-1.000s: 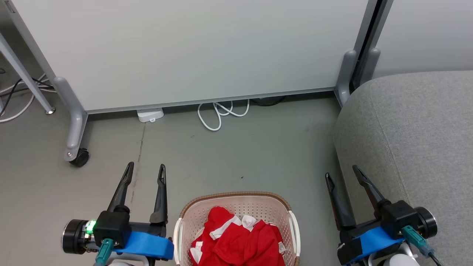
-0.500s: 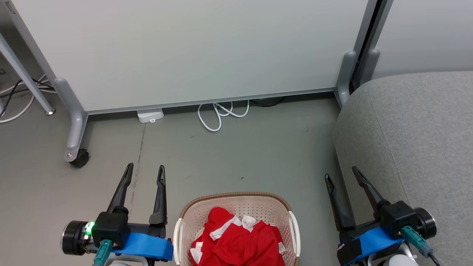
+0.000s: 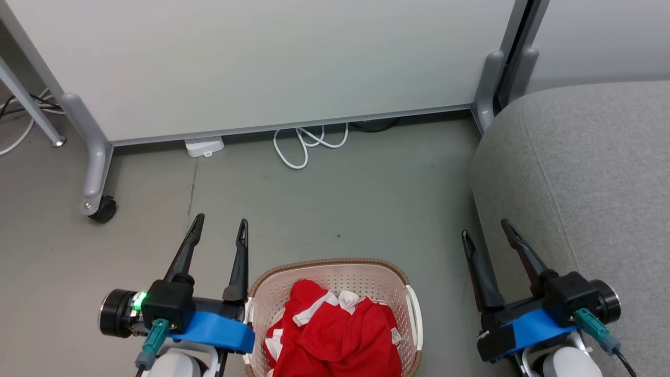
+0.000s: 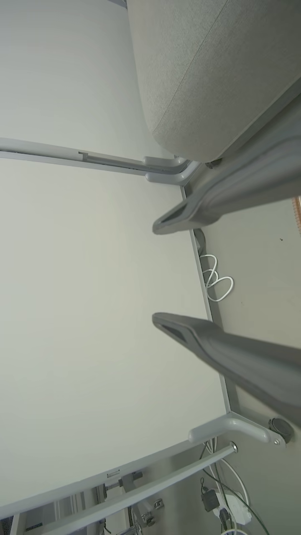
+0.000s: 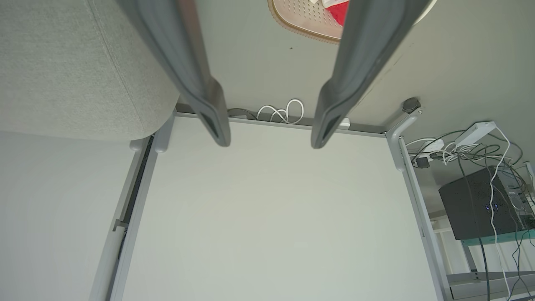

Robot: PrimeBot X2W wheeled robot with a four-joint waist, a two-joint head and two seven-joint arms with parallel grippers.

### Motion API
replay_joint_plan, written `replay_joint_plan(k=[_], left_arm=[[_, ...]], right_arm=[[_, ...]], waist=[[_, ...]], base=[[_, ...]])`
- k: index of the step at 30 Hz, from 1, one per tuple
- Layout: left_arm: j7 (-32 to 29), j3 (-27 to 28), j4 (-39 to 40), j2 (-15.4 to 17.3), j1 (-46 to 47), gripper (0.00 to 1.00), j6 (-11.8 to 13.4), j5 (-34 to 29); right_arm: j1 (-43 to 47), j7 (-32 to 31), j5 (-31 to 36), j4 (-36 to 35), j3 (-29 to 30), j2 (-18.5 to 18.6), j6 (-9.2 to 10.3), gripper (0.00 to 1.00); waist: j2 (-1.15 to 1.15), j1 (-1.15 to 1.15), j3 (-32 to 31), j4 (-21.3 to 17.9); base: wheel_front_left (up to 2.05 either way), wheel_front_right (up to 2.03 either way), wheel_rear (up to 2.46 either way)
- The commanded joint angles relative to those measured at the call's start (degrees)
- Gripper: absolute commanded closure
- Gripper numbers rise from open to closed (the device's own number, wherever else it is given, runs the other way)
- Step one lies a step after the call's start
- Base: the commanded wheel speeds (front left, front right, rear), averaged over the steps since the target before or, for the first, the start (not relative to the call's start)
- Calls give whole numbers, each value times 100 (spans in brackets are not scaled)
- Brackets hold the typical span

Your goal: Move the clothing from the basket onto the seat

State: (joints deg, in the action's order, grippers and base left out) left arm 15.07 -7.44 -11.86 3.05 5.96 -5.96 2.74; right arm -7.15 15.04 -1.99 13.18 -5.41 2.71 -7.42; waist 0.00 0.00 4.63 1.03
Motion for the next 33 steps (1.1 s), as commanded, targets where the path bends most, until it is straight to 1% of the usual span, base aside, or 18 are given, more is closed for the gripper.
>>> replay_joint_plan(k=[1,5,12,21,33], left_arm=[[16,-25,-50,19,155,0,-37,-32],[16,-178,-212,107,504,0,-111,-54],[16,-619,-651,388,1264,0,-163,-13],[16,-1651,-1367,785,2170,0,-149,267],[16,-3062,-2449,1156,3263,0,-151,653]], right_arm=[[-122,22,-7,-54,6,31,-13,0],[-293,22,-37,-193,34,31,-12,0],[-723,21,-55,-490,49,29,-8,0],[-1209,21,44,-781,48,27,-8,0],[-1673,22,61,-1129,34,26,-8,0]], waist=[[0,0,129,-41],[0,0,440,-138],[0,0,1175,-423],[0,0,2015,-769],[0,0,3000,-1046]], base=[[0,0,0],[0,0,0],[0,0,0],[0,0,0],[0,0,0]])
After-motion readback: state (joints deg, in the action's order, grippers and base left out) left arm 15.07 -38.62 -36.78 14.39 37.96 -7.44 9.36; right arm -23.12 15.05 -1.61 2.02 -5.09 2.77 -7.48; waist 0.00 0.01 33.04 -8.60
